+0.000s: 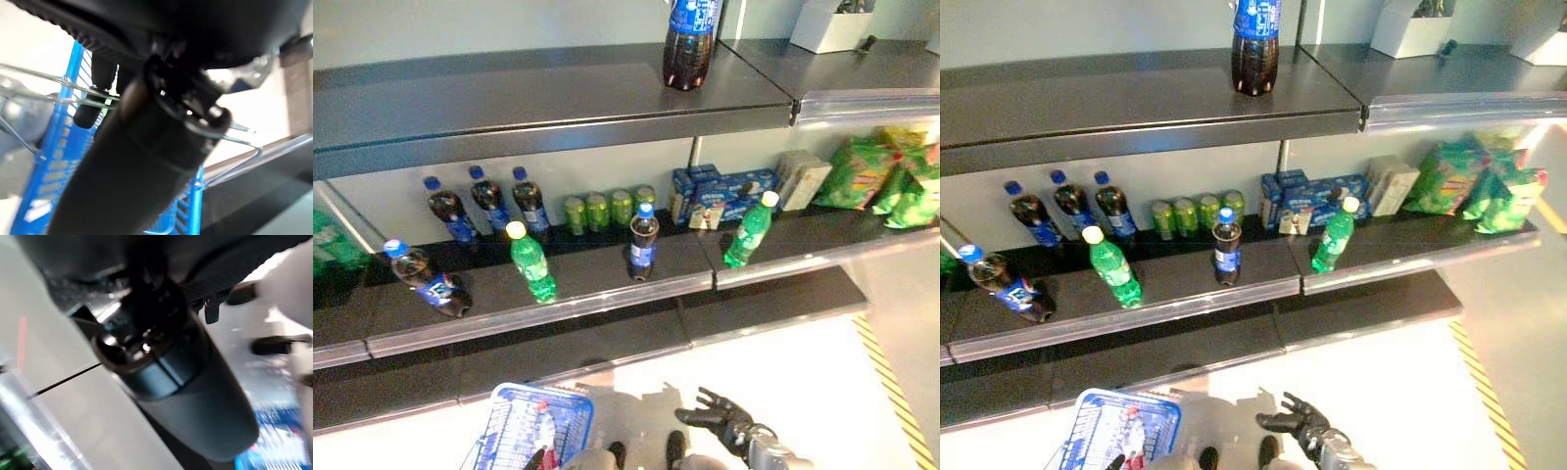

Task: Pick up the drink and place into the basket.

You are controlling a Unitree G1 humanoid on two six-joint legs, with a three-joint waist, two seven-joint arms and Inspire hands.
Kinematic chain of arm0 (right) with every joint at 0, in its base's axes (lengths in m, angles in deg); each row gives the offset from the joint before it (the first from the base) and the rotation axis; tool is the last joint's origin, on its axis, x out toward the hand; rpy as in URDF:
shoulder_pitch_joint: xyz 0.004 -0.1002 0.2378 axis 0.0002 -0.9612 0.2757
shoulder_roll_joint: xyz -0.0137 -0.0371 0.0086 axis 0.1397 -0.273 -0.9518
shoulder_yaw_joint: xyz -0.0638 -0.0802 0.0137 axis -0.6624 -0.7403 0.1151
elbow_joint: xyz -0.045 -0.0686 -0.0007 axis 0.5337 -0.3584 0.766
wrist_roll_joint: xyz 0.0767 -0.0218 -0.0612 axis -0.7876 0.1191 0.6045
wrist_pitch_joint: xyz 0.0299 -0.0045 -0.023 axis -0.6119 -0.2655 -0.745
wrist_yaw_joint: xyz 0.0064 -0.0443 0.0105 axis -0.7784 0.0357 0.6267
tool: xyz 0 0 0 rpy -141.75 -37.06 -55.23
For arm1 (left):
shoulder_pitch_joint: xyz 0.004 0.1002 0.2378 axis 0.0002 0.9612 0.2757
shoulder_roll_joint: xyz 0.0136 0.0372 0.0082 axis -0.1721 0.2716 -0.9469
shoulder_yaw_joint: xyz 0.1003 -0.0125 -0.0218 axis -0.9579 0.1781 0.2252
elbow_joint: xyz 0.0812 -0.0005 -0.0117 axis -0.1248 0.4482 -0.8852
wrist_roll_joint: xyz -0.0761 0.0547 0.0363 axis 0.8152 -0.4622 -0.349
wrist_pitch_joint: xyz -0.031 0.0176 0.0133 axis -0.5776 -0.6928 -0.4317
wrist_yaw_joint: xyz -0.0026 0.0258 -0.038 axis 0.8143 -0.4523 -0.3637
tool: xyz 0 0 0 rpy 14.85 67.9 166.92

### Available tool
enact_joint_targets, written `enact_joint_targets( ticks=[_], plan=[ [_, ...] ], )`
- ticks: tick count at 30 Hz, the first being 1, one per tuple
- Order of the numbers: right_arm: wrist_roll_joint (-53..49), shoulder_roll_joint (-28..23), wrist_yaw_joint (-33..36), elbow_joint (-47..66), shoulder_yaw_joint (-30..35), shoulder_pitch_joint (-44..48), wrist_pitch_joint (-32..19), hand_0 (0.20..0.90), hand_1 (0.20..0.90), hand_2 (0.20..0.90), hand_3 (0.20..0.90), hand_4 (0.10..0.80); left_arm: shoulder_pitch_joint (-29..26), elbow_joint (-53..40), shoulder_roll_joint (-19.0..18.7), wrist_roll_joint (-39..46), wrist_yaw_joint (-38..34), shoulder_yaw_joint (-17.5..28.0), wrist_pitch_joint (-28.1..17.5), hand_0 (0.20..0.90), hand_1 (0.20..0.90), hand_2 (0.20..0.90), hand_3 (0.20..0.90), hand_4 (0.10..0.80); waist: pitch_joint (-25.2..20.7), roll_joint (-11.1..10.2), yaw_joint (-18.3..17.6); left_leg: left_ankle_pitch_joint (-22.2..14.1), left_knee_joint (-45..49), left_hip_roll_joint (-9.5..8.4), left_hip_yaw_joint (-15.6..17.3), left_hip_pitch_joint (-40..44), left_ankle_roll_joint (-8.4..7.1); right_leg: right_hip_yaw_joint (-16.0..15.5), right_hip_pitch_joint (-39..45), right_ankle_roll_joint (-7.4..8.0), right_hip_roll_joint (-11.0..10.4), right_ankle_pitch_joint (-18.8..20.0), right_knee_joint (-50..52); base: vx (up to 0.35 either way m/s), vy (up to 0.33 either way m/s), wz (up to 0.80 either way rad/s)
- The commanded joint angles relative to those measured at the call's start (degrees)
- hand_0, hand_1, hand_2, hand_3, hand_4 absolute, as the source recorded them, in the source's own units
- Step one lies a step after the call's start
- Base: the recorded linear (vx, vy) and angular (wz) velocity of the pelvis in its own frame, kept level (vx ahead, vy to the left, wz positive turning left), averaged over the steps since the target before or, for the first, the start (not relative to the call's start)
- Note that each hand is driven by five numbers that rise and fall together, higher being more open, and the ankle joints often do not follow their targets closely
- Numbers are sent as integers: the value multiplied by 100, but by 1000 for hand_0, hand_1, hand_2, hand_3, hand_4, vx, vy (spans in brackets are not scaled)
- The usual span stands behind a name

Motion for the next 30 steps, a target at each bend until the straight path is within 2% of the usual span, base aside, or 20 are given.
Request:
enact_joint_targets(
  ticks=[1,3,5,6,7,8,9,10,11,12,13,15,18,19,21,23,25,27,28,30],
  plan=[
    [201,-197,-138,760,0,289,-183,900,900,900,900,800,145,-231,-328,276,176,-126,-616,300,300,300,200,100,-47,181,69,1119,357,-492,516,-1228,-424,-35,882,144,232,713,-1335,288,-2,10],
    [293,-192,-190,696,-54,281,-87,900,900,900,900,800,84,-224,-276,443,93,-130,-635,300,300,300,200,100,-138,97,48,707,196,-547,427,-930,-225,39,869,151,287,528,-1092,306,12,3],
    [235,-173,-247,671,-76,260,-70,900,900,900,900,800,30,-231,-263,464,132,-131,-656,300,300,300,200,100,-214,-6,11,483,-3,-509,502,-665,-54,34,828,240,328,528,-624,340,-20,-11],
    [169,-104,-225,637,-125,264,-45,900,900,900,900,800,-48,-201,-313,464,174,-189,-667,300,300,300,200,100,-280,-87,-31,438,-331,-477,499,-303,74,-37,605,494,333,764,309,275,-19,-11],
    [169,-105,-225,637,-124,266,-45,900,900,900,900,800,-50,-200,-312,464,174,-189,-667,300,300,300,200,100,-295,-82,-30,448,-335,-469,500,-321,72,-36,587,492,340,778,301,290,-20,-7],
    [135,-74,-204,660,-143,266,-44,900,900,900,900,800,-109,-208,-352,457,188,-242,-669,300,300,300,200,100,-316,-86,-74,432,-429,-398,499,-177,101,-38,309,695,378,1064,1071,181,-27,1],
    [36,-62,-169,711,-167,260,-28,900,900,900,900,800,-150,-237,-387,397,173,-264,-653,300,300,300,200,100,-313,-86,-120,370,-421,-319,492,-88,108,42,73,799,440,1193,1653,270,-53,4],
    [19,-39,-139,717,-184,261,-25,900,900,900,900,800,-198,-273,-446,408,127,-317,-633,300,300,300,200,100,-314,-99,-149,319,-396,-252,478,-29,96,49,-41,837,397,1224,1908,229,-64,13],
    [23,-25,-91,735,-191,272,9,900,900,900,900,800,-253,-289,-462,407,79,-333,-636,300,300,300,200,100,-326,-113,-143,294,-374,-222,475,-5,88,-88,-5,809,186,1140,1739,221,-91,20],
    [-14,-1,-54,679,-186,337,12,900,900,900,900,800,-321,-404,-474,347,-10,-309,-637,300,300,300,200,100,-335,-53,-101,277,-375,-92,510,48,77,-254,-81,798,-302,1160,1443,163,-108,30],
    [-30,14,-92,618,-169,377,-44,900,900,900,900,800,-341,-492,-492,339,-55,-311,-629,300,300,300,200,100,-304,-16,-78,264,-402,-40,496,107,70,-308,-147,792,-485,1227,1297,153,-188,38],
    [-49,61,-95,536,-122,414,-243,900,900,900,900,800,-387,-661,-559,308,-198,-375,-626,300,300,300,200,100,-182,9,-43,210,-414,47,338,210,32,-396,-82,721,-751,1271,205,168,-294,27],
    [-144,75,-41,514,-127,413,-394,900,900,900,900,800,-369,-649,-588,124,-327,-306,-610,300,300,300,200,100,-153,-38,-46,84,-352,74,170,224,-17,-130,-80,791,-1051,1650,-785,183,-349,15],
    [-156,91,-53,479,-125,436,-454,900,900,900,900,800,-341,-609,-654,58,-366,-230,-576,300,300,300,200,100,-125,-59,-50,-23,-362,181,87,311,-61,60,-122,899,-1269,1978,-1220,199,-430,19],
    [-176,99,-47,493,-122,435,-459,900,900,900,900,800,-331,-571,-720,7,-388,-164,-528,300,300,300,200,100,-116,-62,-69,-121,-344,315,-10,401,-129,242,-116,975,-1428,2144,-1652,225,-453,38],
    [-220,123,-6,514,-132,443,-419,900,900,900,900,800,-304,-554,-801,2,-401,-101,-481,300,300,300,200,100,-112,-74,-65,-266,-280,580,-100,527,-243,332,-96,1080,-1613,2233,-1825,258,-514,42],
    [-202,117,-43,487,-93,470,-332,900,900,900,900,800,-283,-549,-793,-45,-434,-53,-522,300,300,300,200,100,-134,-107,-55,-294,-186,907,-98,553,-378,280,65,1159,-1624,2004,-1797,224,-534,31],
    [-205,104,-72,432,-58,501,-191,900,900,900,900,800,-258,-515,-756,-81,-481,-35,-596,300,300,300,200,100,-142,-147,-45,-270,-46,1180,-60,523,-522,190,143,1162,-1531,1734,-1610,216,-536,16],
    [-143,43,-42,506,-65,513,16,900,900,900,900,800,-203,-512,-694,-13,-489,45,-630,300,300,300,200,100,-154,-163,-59,-188,-43,1412,10,629,-625,96,80,1074,-1399,1487,-1314,160,-439,22],
    [-224,-146,-133,690,-87,445,-18,900,900,900,900,800,-139,-561,-650,56,-383,25,-587,300,300,300,200,100,-109,-165,-81,38,-1,1644,191,516,-697,-63,104,870,-1261,1253,-1099,98,-368,14]
  ],
)
